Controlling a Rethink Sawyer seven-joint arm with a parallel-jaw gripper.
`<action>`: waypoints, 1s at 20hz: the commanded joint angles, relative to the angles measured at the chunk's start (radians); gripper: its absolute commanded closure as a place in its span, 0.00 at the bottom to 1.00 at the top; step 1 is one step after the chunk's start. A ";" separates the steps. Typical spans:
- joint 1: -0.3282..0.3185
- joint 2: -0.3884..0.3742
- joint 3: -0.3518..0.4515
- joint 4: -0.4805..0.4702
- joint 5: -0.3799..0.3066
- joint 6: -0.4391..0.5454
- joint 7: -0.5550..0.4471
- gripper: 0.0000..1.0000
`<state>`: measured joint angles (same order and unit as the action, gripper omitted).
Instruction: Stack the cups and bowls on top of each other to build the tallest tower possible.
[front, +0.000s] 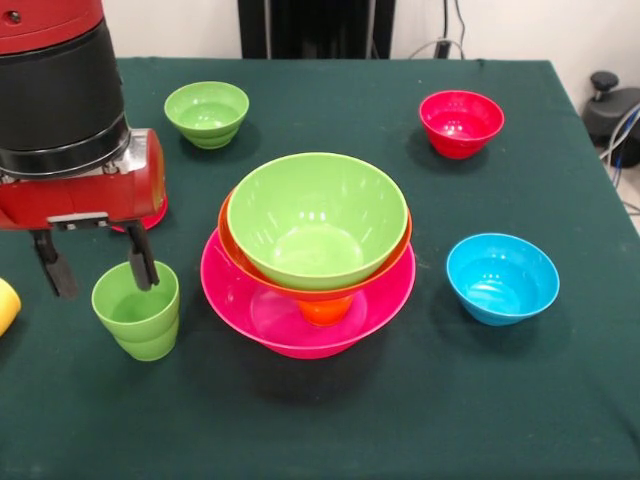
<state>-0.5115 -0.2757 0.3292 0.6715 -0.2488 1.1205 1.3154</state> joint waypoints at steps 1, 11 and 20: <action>-0.021 -0.033 -0.001 0.205 -0.060 -0.049 -0.172 0.00; -0.025 -0.020 0.006 0.174 -0.099 -0.027 -0.237 0.00; -0.021 0.008 0.014 0.157 -0.103 -0.045 -0.222 0.00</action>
<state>-0.5340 -0.3020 0.3195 0.7622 -0.2625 1.0973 1.3154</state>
